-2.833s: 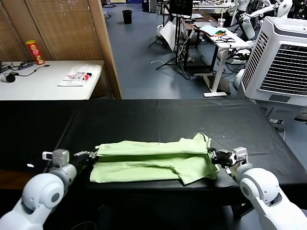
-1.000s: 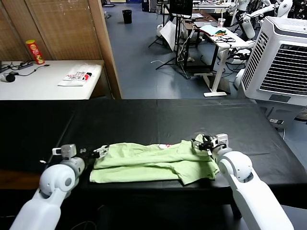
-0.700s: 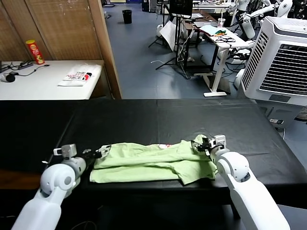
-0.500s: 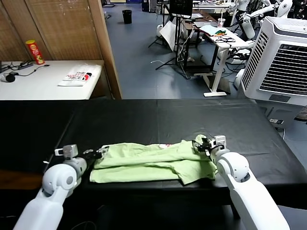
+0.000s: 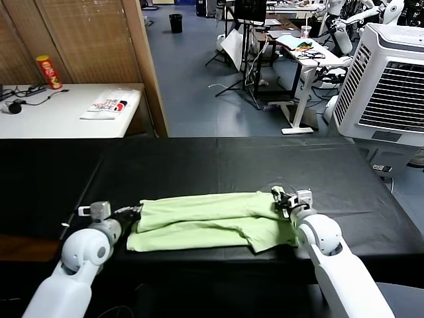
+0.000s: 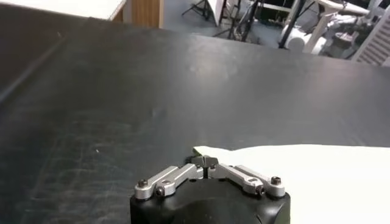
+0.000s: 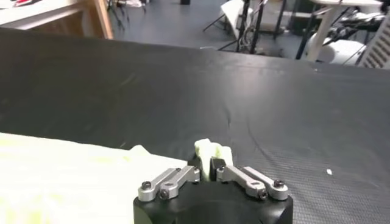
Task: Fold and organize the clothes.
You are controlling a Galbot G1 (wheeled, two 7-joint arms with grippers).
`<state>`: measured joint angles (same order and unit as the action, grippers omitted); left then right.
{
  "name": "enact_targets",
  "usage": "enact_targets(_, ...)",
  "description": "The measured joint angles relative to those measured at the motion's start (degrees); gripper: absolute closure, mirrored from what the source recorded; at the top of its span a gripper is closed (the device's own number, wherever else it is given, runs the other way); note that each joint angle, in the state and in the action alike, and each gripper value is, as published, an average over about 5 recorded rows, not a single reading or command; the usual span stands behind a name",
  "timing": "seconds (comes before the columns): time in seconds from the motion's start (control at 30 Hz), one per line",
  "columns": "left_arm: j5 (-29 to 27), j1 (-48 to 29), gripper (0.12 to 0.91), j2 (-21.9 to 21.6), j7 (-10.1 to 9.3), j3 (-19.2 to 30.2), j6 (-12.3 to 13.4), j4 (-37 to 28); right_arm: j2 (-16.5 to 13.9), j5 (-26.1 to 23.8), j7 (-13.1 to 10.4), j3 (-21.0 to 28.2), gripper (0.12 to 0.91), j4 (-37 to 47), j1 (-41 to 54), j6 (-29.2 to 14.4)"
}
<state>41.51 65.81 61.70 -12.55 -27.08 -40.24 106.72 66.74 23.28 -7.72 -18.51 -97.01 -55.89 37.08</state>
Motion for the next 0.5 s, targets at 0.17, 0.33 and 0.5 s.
enact_targets(0.17, -0.78, -0.08, 0.904, 0.35, -0.19, 0.21, 1.25, 0.01, 0.34, -0.05, -0.32, -0.58, 0.845, 0.07, -0.14, -2.17)
enact_targets(0.33, -1.34, -0.38, 0.904, 0.56, 0.36, 0.17, 2.24, -0.46, 0.41, 0.51, 1.51, -1.28, 0.769, -0.54, -0.6, -3.57)
enact_targets(0.5, -2.3, -0.62, 0.809, 0.66, 1.85, 0.06, 3.4, -0.5, -0.58, 0.71, 3.26, -2.21, 0.501, -2.49, -1.72, -3.59)
